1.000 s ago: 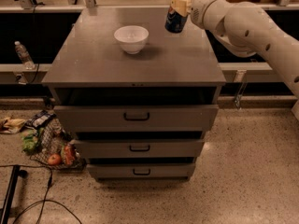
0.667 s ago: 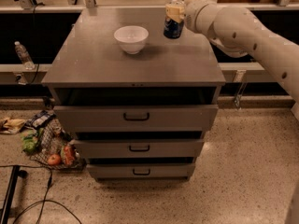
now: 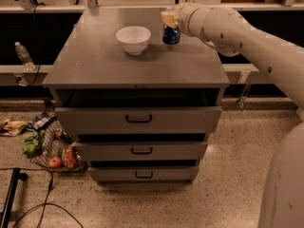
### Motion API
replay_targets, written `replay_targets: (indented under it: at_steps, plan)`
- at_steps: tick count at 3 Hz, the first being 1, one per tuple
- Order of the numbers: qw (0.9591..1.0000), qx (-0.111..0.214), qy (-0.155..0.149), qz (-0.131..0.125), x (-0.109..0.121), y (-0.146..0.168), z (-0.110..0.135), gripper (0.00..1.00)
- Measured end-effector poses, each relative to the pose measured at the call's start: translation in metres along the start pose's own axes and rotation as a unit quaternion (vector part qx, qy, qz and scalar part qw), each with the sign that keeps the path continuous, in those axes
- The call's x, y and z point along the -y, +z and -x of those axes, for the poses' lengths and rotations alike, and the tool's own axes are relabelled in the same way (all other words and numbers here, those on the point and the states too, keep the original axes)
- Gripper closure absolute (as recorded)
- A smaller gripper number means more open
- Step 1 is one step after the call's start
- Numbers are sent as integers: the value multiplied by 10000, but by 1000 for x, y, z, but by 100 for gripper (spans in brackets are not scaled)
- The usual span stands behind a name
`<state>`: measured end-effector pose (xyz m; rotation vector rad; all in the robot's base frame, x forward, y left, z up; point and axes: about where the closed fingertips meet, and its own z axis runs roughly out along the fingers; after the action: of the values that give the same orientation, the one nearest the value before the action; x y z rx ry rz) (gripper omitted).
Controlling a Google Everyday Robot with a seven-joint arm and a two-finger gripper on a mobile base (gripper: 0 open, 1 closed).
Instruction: Pick pepsi can from white bowl and place on counter
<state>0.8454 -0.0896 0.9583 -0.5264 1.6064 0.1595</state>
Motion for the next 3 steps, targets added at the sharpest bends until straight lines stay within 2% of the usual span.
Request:
replay_targets:
  at_steps: [1, 3]
  plan:
    - [9997, -133, -224, 6, -7, 13, -5, 51]
    - [9987, -302, -407, 62, -13, 23, -10, 5]
